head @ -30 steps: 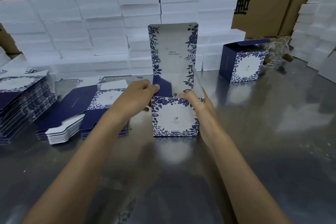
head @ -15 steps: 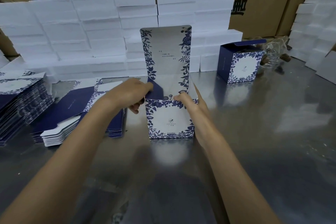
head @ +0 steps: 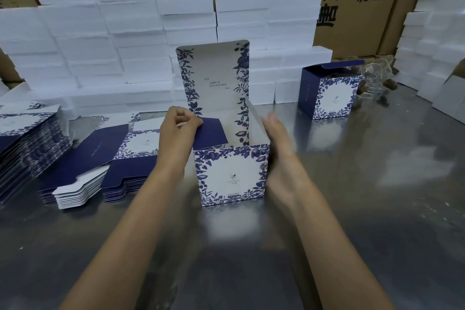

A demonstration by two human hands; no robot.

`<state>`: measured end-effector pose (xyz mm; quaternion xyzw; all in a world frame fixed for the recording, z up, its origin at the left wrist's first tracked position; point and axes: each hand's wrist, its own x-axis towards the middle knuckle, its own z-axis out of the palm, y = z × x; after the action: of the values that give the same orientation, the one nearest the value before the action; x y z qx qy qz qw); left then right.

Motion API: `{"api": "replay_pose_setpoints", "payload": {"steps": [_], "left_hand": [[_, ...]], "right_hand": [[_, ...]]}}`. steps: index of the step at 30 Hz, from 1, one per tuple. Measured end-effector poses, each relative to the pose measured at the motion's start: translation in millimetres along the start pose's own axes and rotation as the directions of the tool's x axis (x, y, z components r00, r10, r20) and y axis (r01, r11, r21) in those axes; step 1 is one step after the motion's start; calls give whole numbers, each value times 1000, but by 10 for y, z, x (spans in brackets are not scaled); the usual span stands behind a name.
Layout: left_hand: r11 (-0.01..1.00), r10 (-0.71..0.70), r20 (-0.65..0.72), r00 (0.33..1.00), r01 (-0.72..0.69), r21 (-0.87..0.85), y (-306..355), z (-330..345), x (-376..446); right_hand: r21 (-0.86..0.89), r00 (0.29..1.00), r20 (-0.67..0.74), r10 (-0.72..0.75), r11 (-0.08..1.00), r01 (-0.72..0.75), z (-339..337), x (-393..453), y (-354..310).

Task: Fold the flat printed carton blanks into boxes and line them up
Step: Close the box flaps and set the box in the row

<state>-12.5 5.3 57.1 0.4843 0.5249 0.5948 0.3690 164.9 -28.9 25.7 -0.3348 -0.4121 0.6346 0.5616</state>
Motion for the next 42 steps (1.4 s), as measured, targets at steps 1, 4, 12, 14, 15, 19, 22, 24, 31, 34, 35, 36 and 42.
{"api": "replay_pose_setpoints", "payload": {"steps": [1,4,12,14,15,19,22,24,31,34,35,36,42], "left_hand": [[996,-4,13,1000,6,-87,-14,-1,-33],[960,-8,117,993,40,-277,-123,-5,-132],[919,23,256,966,80,-385,-270,-37,-169],[926,27,259,966,73,-370,-275,-44,-162],[927,29,258,966,71,-369,-275,-49,-158],[938,38,260,965,56,-342,-277,-64,-154],[942,36,255,966,53,-332,-281,-67,-154],[945,35,257,966,52,-322,-290,-73,-144],[959,32,281,959,50,-279,-295,-94,-132],[960,26,281,959,54,-274,-288,-98,-134],[962,29,288,957,51,-269,-284,-100,-137],[963,33,298,954,49,-263,-277,-103,-142],[966,31,318,948,53,-254,-232,-117,-186]], "right_hand": [[32,999,-29,25,999,-24,-10,-3,-40],[-62,995,-87,44,997,-50,-44,-43,-145],[-640,991,-72,114,757,-133,-119,-65,-527],[-714,992,-73,106,689,-126,-56,-58,-636],[-739,992,-77,101,663,-125,-30,-54,-679],[-749,991,-67,118,650,-128,20,-44,-692],[-748,992,-67,108,653,-122,20,-39,-658],[-753,988,-69,140,642,-143,29,-4,-699],[-799,992,-20,121,595,-89,-33,105,-701],[-830,989,2,149,551,-82,-56,164,-749],[-835,989,-7,149,543,-88,-55,191,-777],[-832,991,-23,133,546,-93,-57,218,-786],[-739,997,-16,74,670,-62,-103,330,-649]]}}
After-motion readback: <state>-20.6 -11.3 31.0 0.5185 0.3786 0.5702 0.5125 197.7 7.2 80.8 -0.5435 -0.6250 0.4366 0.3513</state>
